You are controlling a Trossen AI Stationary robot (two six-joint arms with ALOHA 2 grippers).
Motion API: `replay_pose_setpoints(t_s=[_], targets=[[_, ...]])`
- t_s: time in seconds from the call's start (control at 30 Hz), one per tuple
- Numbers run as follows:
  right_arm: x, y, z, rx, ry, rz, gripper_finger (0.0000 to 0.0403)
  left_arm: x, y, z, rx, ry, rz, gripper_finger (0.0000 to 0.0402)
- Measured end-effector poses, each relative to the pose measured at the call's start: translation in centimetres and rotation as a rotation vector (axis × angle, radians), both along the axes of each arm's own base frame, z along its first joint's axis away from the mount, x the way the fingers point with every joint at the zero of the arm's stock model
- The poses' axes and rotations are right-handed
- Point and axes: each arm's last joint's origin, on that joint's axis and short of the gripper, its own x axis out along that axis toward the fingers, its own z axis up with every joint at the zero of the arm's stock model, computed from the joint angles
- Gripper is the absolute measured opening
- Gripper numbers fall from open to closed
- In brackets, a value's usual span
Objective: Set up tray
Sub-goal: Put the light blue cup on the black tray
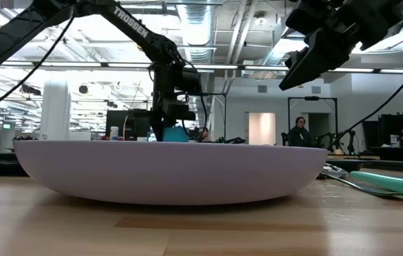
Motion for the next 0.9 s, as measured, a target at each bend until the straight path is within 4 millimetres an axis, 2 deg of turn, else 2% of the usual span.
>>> replay_pose_setpoints(t_s=[0.9], targets=[[0.0,0.0,0.0,0.0,0.0,0.0,0.0134,0.64,-0.6,-0.01,0.029,0.003,-0.014,0.0018]])
